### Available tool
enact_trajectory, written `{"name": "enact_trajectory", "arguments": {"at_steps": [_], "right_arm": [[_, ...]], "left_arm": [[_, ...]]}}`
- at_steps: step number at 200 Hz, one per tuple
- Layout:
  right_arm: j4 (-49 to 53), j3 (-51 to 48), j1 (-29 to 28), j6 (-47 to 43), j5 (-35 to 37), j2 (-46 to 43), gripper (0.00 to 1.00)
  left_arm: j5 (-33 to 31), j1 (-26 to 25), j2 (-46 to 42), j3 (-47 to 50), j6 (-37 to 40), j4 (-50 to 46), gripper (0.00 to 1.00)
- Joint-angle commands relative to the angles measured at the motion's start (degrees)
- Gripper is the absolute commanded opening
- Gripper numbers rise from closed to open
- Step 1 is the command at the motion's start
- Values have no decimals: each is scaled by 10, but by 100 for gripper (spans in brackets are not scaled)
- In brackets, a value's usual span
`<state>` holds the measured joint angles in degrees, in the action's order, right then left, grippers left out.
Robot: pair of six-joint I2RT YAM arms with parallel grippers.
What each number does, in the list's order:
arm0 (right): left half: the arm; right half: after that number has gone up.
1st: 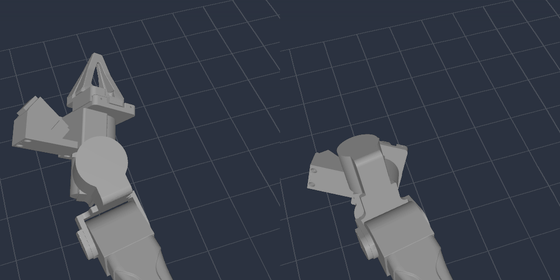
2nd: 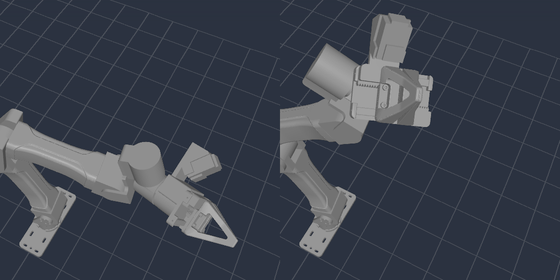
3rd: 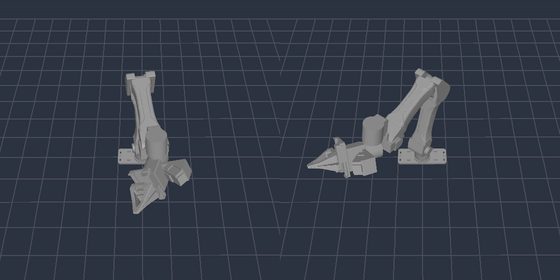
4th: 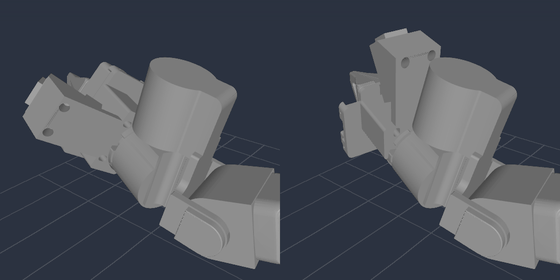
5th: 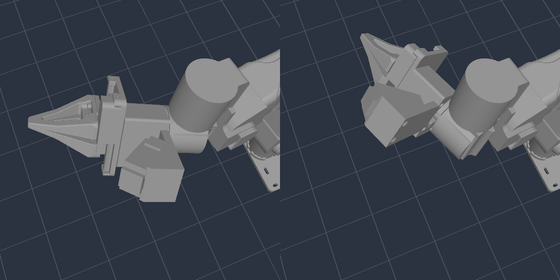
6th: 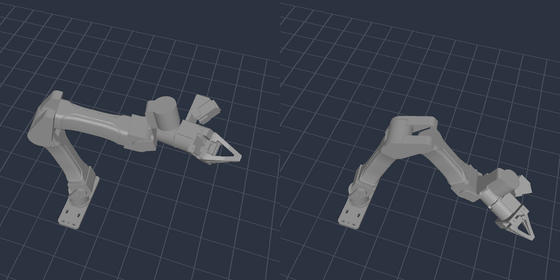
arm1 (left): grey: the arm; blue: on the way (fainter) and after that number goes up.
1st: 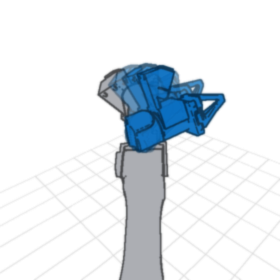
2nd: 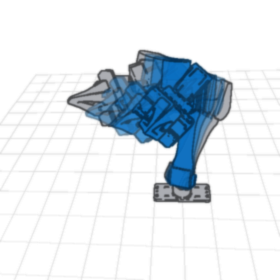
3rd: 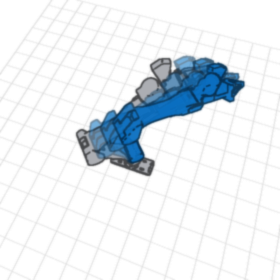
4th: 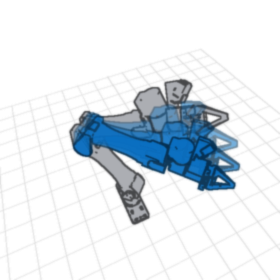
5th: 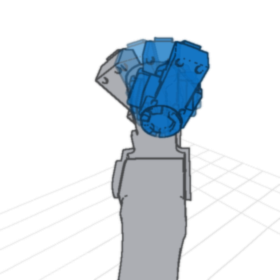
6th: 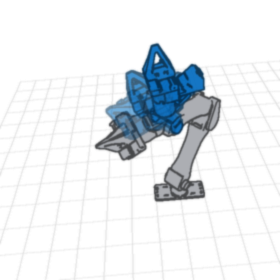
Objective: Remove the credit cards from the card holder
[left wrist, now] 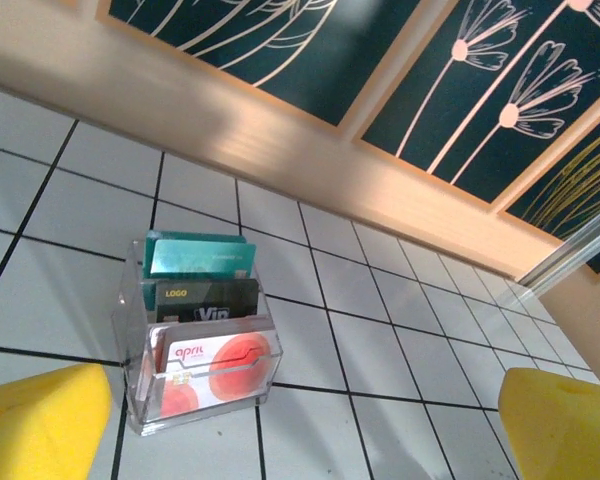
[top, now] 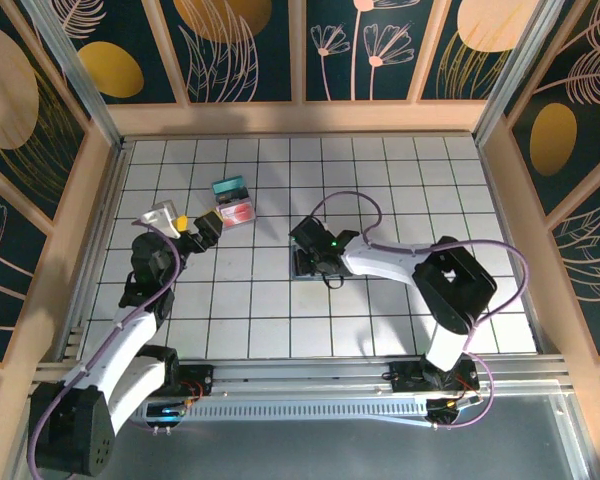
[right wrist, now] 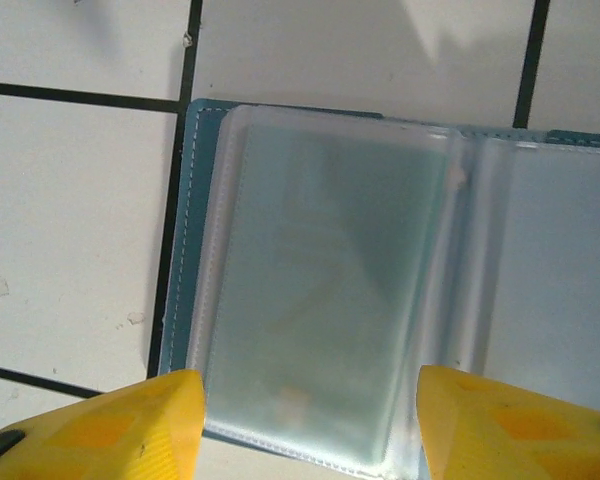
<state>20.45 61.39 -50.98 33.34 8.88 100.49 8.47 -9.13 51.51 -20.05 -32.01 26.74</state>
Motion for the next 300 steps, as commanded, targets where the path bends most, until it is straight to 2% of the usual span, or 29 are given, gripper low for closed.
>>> {"name": "enact_trajectory", "arguments": {"at_steps": [1,46,109,139,176,211,240,300], "right_arm": [[22,31,-7,-6,30,18,59],[29,40,-6,-13,43,39,59],[16,19,-6,-18,25,55,56],[8,8,-6,-29,12,53,45],[-7,-14,-5,-46,-3,24,33],[3,-34,1,-53,23,-21,33],[-13,-58,14,-57,34,-43,35],[-26,-87,39,-51,44,-62,36]], "left_arm": [[-3,-3,16,6,-23,45,99],[3,-2,36,3,-26,57,99],[15,-4,43,-8,-16,39,99],[4,-16,31,-11,5,30,99],[-57,-77,19,-29,68,-8,99],[-170,-181,34,-49,118,-18,99],[-213,-242,70,-57,124,9,99],[-217,-268,140,-100,121,28,99]]}}
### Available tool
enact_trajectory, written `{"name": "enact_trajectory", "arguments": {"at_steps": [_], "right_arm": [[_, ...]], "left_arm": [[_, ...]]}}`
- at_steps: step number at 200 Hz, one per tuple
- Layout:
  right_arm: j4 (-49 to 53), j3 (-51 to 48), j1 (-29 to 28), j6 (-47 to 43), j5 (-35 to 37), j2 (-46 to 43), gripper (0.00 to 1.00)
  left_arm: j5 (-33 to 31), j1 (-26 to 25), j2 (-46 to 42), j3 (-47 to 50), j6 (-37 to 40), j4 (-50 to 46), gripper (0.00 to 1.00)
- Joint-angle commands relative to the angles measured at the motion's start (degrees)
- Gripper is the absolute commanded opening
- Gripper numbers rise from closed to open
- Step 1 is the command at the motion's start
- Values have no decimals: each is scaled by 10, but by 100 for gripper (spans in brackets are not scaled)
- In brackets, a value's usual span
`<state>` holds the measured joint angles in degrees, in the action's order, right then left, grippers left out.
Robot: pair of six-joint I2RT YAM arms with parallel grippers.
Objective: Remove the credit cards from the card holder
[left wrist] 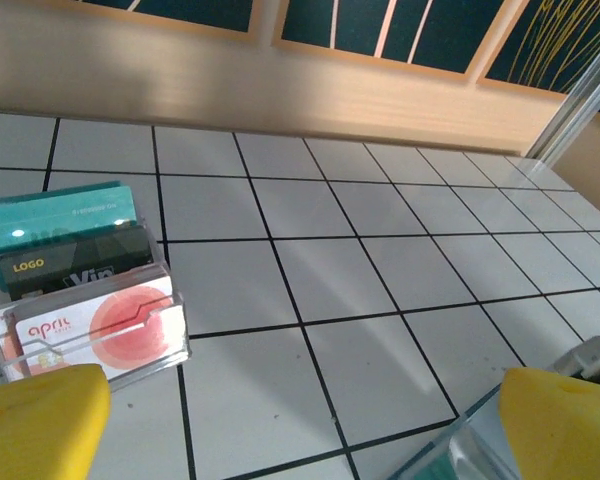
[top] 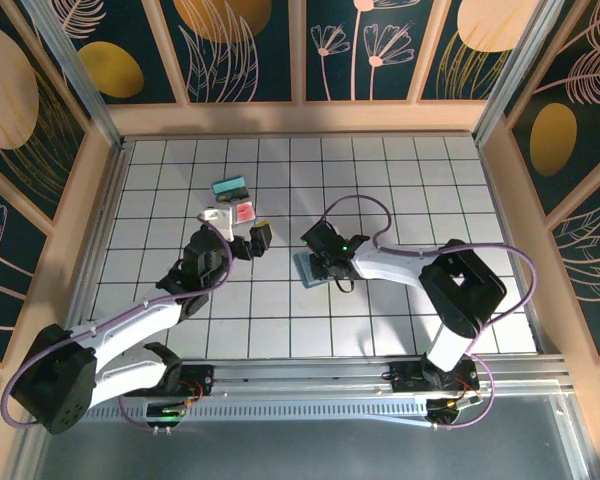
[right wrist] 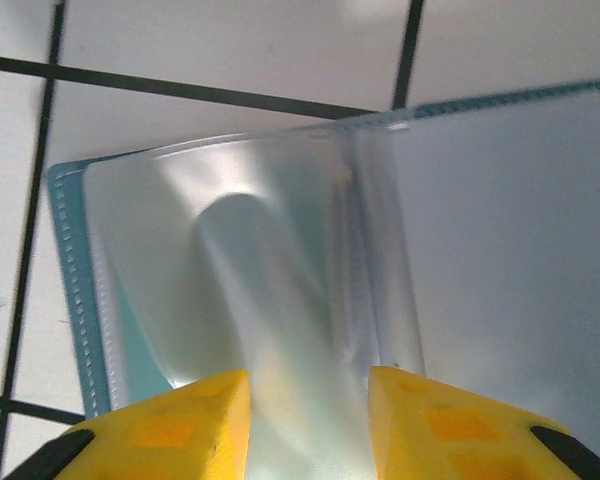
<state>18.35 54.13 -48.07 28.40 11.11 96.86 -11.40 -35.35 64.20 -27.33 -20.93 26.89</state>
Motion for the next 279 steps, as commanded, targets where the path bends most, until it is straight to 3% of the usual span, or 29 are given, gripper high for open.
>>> {"name": "enact_trajectory", "arguments": {"at_steps": [1,39,67,104,138,190,222,279], "right_arm": [[-5,-14,11,-1,22,-26,36],[-23,-23,27,-2,2,-45,29],[-51,-39,51,1,-42,-60,21],[-69,-55,82,8,-88,-67,19],[-72,-58,90,9,-99,-70,19],[-83,-71,104,14,-99,-89,19],[-104,-87,118,22,-138,-105,19],[-132,-112,148,33,-162,-136,19]], "left_arm": [[-19,-6,14,-28,9,26,99],[-24,-13,28,-33,11,14,99],[-86,-51,53,-46,41,-21,99],[-159,-117,146,-85,73,-51,99],[-185,-153,243,-136,83,-71,99],[-150,-162,331,-184,85,-70,99],[-131,-165,376,-212,89,-65,99],[-141,-176,421,-255,82,-80,99]]}}
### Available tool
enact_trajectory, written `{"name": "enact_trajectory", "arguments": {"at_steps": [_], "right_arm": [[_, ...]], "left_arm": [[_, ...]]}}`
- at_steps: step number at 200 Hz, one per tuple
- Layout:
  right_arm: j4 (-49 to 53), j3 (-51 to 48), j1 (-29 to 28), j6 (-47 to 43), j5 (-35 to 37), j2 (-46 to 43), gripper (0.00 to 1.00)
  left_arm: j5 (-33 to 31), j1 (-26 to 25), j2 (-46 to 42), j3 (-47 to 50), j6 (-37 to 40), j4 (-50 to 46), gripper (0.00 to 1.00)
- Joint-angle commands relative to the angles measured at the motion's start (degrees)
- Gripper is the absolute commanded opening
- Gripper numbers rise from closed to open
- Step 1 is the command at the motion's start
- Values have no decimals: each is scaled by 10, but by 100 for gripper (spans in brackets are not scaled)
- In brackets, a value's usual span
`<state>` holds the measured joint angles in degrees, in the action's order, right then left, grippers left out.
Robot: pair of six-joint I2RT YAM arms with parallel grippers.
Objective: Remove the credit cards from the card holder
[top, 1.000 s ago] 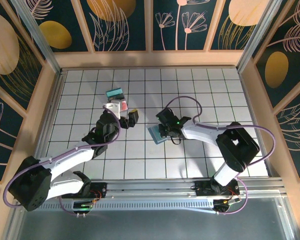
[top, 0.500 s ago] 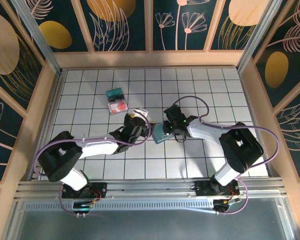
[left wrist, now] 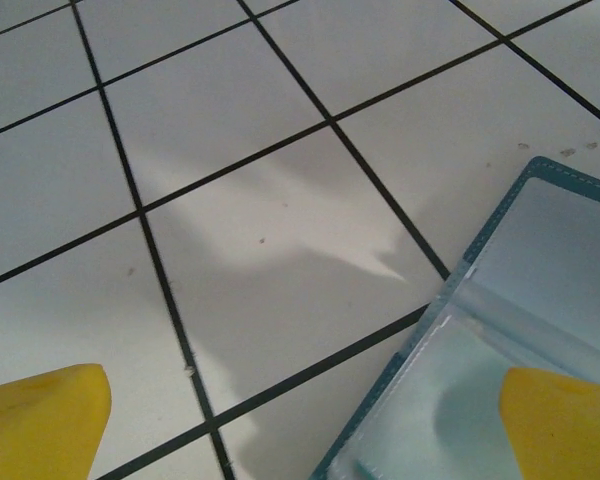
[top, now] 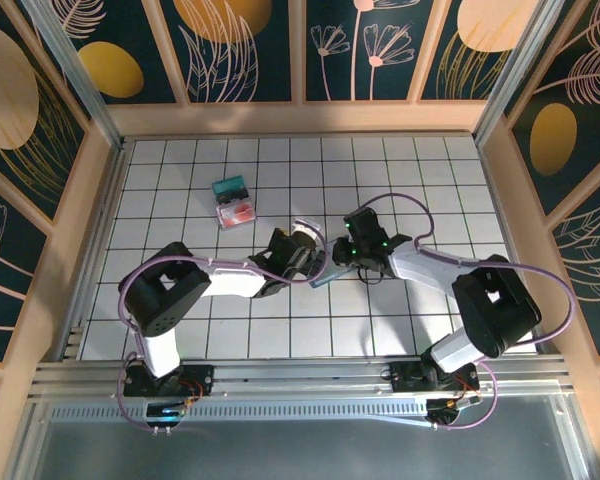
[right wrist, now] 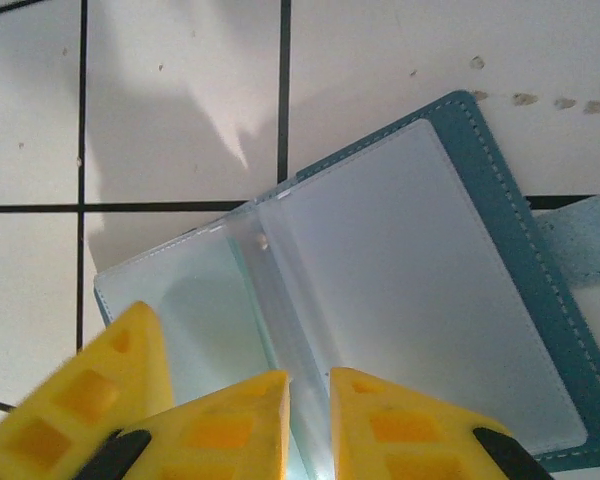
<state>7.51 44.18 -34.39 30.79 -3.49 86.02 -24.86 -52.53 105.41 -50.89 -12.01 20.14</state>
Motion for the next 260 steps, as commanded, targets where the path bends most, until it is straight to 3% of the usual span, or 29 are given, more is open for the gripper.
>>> {"name": "enact_trajectory", "arguments": {"at_steps": [1,34,62,80,138,260], "right_arm": [[-24,-13,12,9,-17,-28,19],[-12,-25,2,-3,-5,-45,19],[16,-20,-43,-24,42,-61,26],[35,-6,-70,-37,62,-56,31],[55,39,-115,-68,78,9,32],[66,66,-127,-68,64,108,51]], "left_arm": [[-7,-4,8,-19,-9,-12,99],[-70,6,-25,-14,-130,-57,99],[-52,53,-68,12,-237,-103,99],[-61,64,-101,20,-242,-116,99],[-71,81,-122,19,-267,-153,99],[-73,81,-120,38,-281,-150,99]]}}
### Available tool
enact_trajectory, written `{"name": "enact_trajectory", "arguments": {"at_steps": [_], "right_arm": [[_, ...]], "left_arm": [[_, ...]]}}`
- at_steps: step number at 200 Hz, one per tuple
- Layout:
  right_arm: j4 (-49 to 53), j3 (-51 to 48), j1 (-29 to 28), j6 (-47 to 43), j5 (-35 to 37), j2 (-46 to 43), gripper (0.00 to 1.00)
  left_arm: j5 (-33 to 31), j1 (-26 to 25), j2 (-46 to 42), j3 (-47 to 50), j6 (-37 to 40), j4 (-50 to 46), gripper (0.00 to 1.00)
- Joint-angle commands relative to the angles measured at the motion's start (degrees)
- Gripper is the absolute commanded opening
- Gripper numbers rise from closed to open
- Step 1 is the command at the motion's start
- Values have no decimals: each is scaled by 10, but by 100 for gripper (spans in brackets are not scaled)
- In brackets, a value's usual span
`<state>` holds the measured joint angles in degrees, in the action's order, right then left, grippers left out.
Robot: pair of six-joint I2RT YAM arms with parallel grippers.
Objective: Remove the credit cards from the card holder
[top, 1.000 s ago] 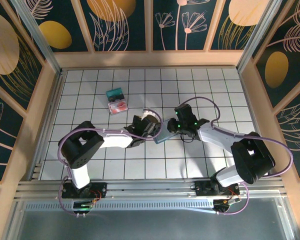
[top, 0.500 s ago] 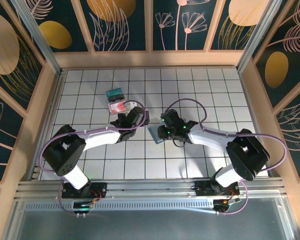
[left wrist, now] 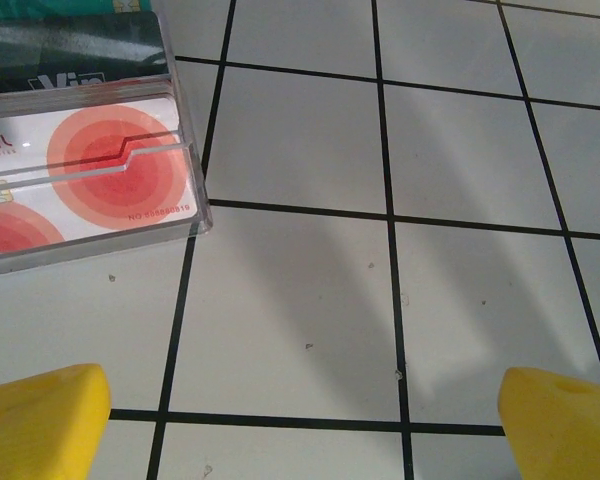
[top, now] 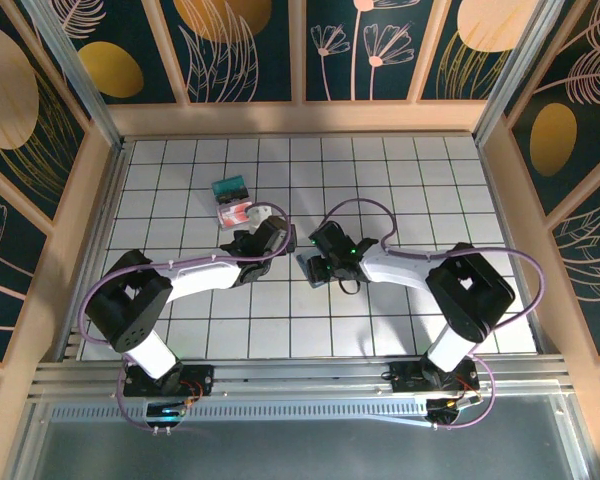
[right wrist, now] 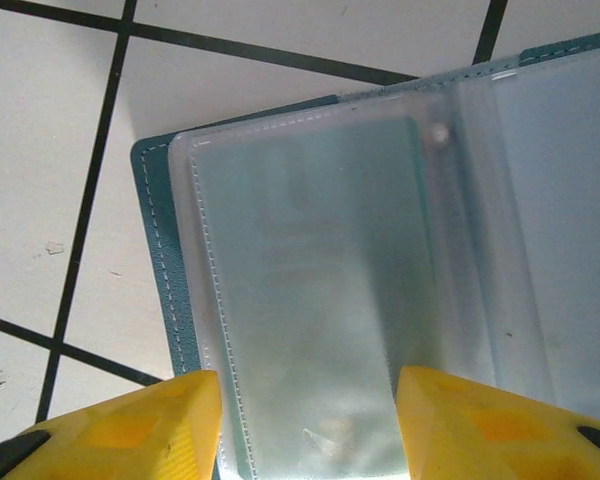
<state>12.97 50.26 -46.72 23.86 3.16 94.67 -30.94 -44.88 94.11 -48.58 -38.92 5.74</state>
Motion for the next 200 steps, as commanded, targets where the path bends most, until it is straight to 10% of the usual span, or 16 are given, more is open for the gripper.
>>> {"name": "enact_trajectory", "arguments": {"at_steps": [1,140,200], "right_arm": [[10,5,-3,1,-2,21,51],[-5,7,-3,41,-59,-2,10],[-33,-3,29,79,-121,-27,6]], "left_arm": [[-13,4,-8,15,-12,-6,99],[-15,4,-37,22,17,-19,99],[31,2,-69,41,43,-19,99]]}}
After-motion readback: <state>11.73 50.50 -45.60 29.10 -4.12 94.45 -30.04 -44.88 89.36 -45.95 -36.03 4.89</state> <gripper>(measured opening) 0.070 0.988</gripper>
